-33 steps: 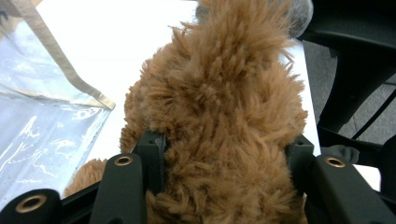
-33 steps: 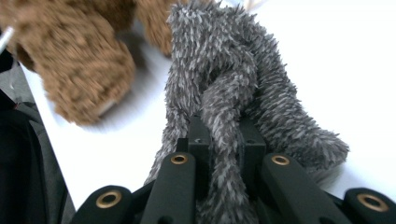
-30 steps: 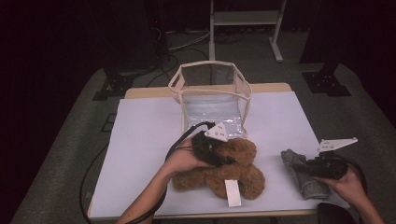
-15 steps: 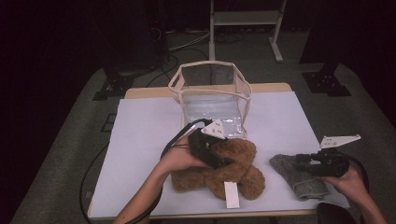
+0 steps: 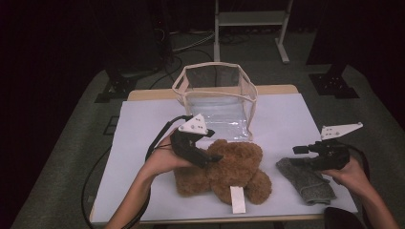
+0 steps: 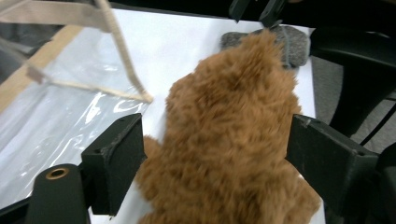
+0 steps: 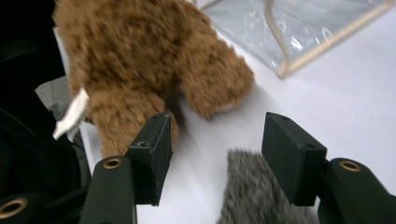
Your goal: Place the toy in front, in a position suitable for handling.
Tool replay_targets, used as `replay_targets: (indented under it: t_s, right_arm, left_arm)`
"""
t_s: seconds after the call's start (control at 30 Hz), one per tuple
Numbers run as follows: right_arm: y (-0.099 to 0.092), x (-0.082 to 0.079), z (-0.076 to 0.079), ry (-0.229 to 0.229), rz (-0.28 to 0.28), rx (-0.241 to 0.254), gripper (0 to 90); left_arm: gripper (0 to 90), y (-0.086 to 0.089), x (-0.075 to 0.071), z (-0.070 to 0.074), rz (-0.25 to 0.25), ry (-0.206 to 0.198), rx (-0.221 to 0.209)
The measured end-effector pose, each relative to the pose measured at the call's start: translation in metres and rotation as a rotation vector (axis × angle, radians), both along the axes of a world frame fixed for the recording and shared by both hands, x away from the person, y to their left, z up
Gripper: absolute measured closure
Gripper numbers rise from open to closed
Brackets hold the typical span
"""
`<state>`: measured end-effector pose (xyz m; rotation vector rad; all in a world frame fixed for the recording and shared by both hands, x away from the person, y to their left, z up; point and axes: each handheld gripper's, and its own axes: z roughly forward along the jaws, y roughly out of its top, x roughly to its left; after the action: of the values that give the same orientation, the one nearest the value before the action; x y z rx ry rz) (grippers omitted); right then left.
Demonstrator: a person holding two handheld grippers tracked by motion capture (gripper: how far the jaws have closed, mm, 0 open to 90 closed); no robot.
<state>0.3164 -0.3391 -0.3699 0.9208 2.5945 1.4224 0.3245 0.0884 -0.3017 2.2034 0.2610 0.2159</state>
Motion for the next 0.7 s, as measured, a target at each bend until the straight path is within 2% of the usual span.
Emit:
replay_targets:
  t_s: [0.17, 0.33, 0.7]
  right_arm:
    - [0.016, 0.009, 0.017, -0.006, 0.058, 0.007, 40.1]
    - [0.037, 0.021, 0.033, -0.013, 0.12, -0.017, 39.4]
    - [0.078, 0.054, 0.069, -0.041, 0.237, -0.052, 39.4]
  left_arm:
    - [15.3, 0.019, -0.003, -0.002, 0.046, -0.002, -0.023]
    - [11.2, 0.035, -0.006, -0.006, 0.097, -0.001, -0.038]
    - [7.9, 0.062, -0.017, -0.016, 0.205, -0.021, -0.013]
